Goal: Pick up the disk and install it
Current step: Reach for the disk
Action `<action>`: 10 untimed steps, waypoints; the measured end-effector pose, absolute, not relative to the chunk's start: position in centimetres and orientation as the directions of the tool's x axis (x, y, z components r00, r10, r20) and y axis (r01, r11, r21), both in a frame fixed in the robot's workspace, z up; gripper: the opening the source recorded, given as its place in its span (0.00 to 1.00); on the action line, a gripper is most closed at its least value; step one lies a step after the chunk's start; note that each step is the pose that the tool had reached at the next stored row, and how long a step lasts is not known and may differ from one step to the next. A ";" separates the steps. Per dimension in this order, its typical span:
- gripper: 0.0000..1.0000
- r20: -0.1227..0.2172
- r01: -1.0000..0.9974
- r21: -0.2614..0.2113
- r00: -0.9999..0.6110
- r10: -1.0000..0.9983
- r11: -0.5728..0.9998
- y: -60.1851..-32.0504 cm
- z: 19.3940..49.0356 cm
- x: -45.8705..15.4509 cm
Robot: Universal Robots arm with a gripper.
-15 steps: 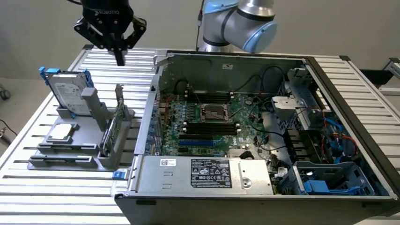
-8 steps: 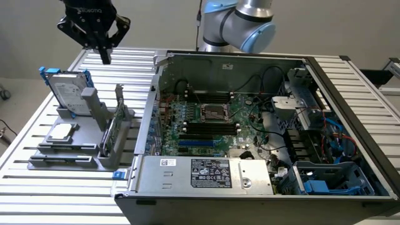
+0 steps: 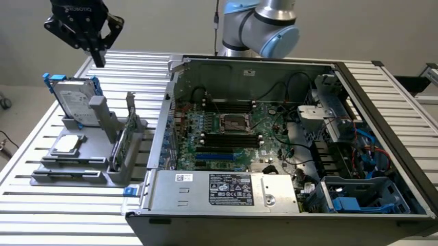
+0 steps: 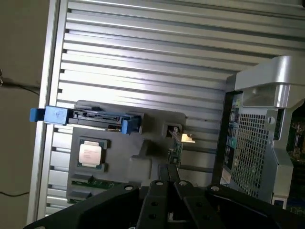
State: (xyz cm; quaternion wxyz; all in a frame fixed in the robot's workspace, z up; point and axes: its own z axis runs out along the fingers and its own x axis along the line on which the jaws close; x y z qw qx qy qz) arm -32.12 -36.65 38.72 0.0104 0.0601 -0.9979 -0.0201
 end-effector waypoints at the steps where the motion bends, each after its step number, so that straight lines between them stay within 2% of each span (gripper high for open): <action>1: 0.11 0.019 -0.120 0.040 -0.993 -0.120 0.992 -36.5 38.7 -32.6; 10: 0.11 0.021 -0.120 0.027 -0.993 -0.120 0.992 -34.6 38.3 -36.7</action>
